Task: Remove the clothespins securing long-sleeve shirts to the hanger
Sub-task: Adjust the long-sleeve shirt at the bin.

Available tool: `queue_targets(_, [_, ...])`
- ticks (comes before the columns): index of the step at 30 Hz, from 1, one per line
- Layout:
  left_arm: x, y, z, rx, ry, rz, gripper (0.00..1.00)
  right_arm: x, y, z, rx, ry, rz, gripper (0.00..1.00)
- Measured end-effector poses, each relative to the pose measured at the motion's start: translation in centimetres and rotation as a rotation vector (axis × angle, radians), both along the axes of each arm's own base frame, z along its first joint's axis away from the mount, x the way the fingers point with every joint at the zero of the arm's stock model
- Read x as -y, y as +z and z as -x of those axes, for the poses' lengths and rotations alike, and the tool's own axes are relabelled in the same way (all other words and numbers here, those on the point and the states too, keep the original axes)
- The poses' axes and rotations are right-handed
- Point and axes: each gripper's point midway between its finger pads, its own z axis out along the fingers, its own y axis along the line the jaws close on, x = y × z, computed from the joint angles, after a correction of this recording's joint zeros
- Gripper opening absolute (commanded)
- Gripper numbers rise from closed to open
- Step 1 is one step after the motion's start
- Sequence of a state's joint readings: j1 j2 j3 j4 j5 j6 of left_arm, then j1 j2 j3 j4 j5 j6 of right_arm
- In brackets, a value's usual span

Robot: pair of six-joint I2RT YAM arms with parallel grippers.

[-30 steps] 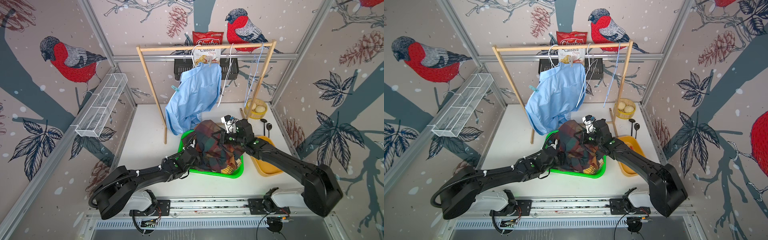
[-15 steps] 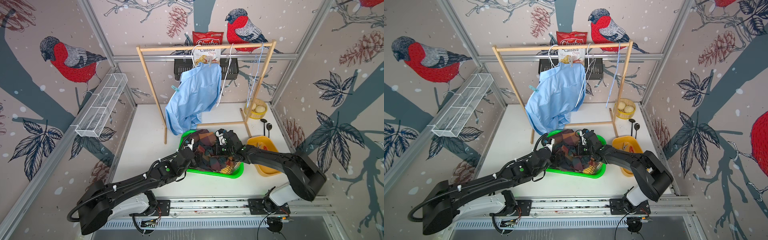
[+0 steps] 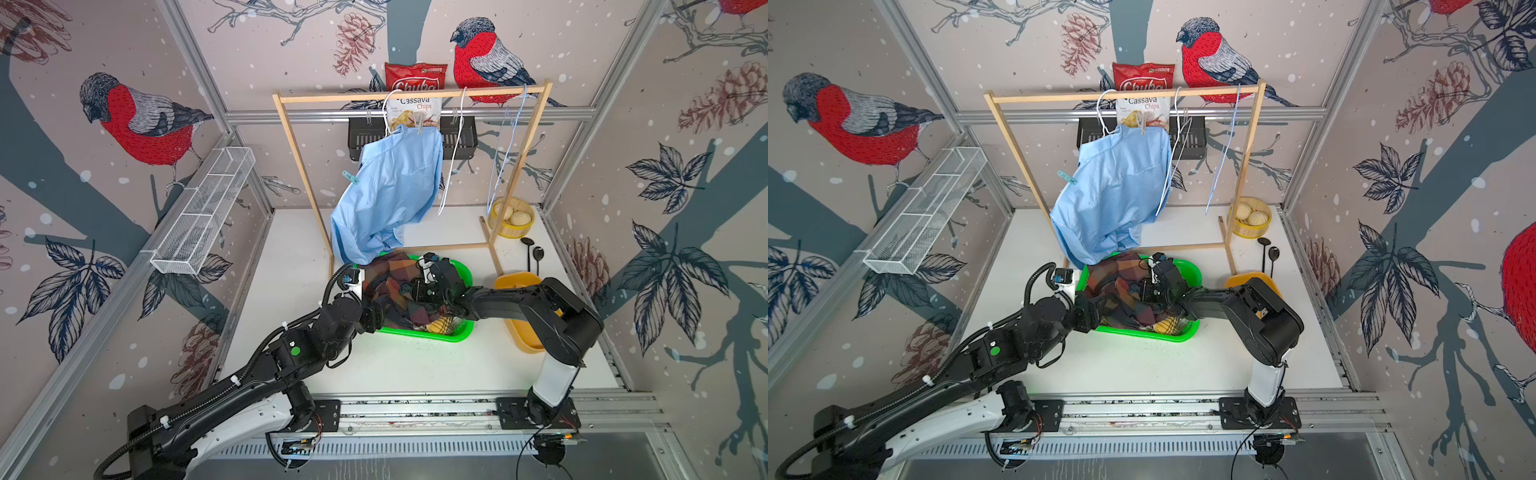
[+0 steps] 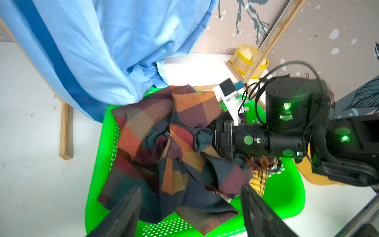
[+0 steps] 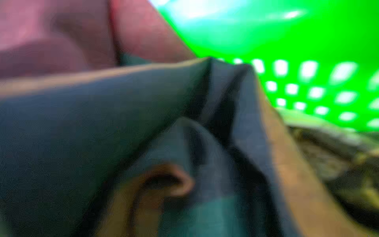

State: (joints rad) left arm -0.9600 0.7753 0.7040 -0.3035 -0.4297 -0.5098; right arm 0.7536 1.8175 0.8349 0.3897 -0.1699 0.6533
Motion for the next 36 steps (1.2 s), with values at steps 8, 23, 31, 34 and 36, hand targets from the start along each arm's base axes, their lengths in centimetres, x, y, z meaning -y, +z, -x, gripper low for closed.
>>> queue_targets(8, [-0.7,8.4,-1.0,0.195,0.027,0.016,0.76,1.8,0.8,1.3,0.018,-0.016,0.031,0.46])
queue_targets(23, [-8.6,21.5,-9.4,0.514,0.214,-0.093,0.66,5.3,5.5,4.2,0.047,0.022,0.092,0.98])
queue_targets(31, [-7.8,20.7,-13.0,0.534,0.065,-0.218,0.55,6.7,12.8,5.0,0.156,0.027,0.006,1.0])
queue_targets(34, [-7.6,20.4,-13.9,0.541,0.018,-0.238,0.53,7.2,14.8,5.4,0.188,0.031,-0.023,1.0])
queue_targets(36, [-7.0,19.9,-14.4,0.541,-0.03,-0.25,0.5,7.4,15.7,5.8,0.202,0.037,-0.037,1.0])
